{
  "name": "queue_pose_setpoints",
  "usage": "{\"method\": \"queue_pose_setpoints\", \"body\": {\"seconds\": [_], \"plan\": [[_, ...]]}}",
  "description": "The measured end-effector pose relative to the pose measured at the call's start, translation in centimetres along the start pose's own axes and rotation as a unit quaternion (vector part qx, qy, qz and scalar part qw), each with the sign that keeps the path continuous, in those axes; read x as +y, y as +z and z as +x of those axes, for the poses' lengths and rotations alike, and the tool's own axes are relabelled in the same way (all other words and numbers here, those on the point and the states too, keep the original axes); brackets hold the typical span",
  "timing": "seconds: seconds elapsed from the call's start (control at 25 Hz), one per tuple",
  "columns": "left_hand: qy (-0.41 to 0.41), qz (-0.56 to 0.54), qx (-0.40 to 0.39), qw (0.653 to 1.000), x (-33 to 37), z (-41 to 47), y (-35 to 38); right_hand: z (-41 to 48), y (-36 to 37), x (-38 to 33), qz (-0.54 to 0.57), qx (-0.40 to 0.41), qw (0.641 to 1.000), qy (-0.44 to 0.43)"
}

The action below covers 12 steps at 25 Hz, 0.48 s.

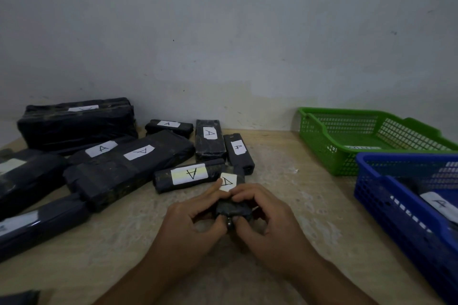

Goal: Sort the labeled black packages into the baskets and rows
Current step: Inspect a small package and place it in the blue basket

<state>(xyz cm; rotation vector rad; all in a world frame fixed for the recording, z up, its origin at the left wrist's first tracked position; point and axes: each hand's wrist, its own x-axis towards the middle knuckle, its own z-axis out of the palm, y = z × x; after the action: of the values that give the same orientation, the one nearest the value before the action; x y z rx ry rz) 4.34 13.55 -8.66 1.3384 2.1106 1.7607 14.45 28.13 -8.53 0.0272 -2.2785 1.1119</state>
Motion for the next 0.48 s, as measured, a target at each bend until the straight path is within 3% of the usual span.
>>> {"method": "queue_pose_setpoints", "body": {"seconds": [0.12,0.24,0.36,0.48], "plan": [[-0.002,-0.029,-0.001,1.0,0.0,0.0,0.1,0.1,-0.4,0.2,-0.013,-0.023,1.0,-0.001],[-0.025,-0.128,0.018,0.991,-0.2,0.2,0.0,0.4,-0.8,0.3,0.125,0.05,0.985,0.106],[-0.024,-0.179,0.054,0.982,-0.3,0.4,-0.6,1.5,-1.2,0.5,0.27,0.178,0.912,0.253],[-0.048,-0.251,0.08,0.963,-0.7,0.6,-1.1,2.1,-2.2,0.9,0.366,0.206,0.854,0.306]]}}
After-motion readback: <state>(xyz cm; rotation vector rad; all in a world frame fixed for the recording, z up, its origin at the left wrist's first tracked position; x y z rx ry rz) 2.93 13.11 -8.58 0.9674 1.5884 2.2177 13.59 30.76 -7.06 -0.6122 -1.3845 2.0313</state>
